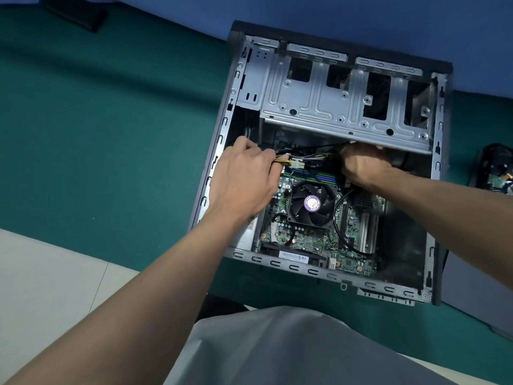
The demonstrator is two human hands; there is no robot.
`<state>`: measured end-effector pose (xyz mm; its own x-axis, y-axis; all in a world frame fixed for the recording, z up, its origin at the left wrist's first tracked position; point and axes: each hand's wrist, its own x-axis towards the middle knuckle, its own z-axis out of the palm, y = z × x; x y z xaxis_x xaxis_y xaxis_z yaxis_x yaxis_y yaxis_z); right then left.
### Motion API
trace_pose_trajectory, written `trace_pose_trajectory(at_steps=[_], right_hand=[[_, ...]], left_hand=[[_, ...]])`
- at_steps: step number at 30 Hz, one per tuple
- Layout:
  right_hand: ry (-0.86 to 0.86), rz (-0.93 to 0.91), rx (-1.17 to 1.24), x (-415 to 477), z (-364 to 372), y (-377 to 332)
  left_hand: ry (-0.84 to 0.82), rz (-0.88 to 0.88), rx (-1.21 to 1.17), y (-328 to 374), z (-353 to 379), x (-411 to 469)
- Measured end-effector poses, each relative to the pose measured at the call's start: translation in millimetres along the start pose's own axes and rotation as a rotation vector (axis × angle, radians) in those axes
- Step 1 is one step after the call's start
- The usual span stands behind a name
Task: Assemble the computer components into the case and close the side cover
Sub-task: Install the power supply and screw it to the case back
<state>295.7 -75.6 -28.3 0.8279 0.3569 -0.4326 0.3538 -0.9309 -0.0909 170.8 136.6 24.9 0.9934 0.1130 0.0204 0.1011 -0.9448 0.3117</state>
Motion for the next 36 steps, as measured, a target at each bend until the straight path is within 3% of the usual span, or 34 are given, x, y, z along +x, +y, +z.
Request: trace_pose_trajectory(at_steps=[7,9,13,16,19,22,24,29,32,36], right_hand=[[0.095,0.066,-0.049,-8,1,-13],[0.029,0.033,-0.083,-9,-8,-18],[-0.133,-0.045,-0.016,-26,-19,-14],[0.120,-0.132,0.008,-56,-24,8],[0.403,-0.207,0.129,-77,-35,19],[0.722,-0.102,0.148,-78,-44,29],[0.815,0.014,0.183,-70,-47,40],[0.651,0.254,0.258,-50,-43,46],[0.614,0.328,0.453,-47,-46,49],[0.562,0.328,0.419,-47,-47,47]], left_hand=[[-0.018,0.017,0.046,-2,4,0],[-0.033,0.066,0.092,-1,2,0],[-0.150,0.332,0.147,6,-2,-1],[-0.257,0.474,0.101,32,3,7],[-0.301,0.431,0.085,60,16,29],[-0.385,0.335,0.096,80,28,53],[-0.492,0.270,0.122,91,36,68],[-0.710,0.229,0.164,107,63,98],[-0.811,0.219,0.143,104,83,112],[-0.756,0.162,-0.058,98,102,131]])
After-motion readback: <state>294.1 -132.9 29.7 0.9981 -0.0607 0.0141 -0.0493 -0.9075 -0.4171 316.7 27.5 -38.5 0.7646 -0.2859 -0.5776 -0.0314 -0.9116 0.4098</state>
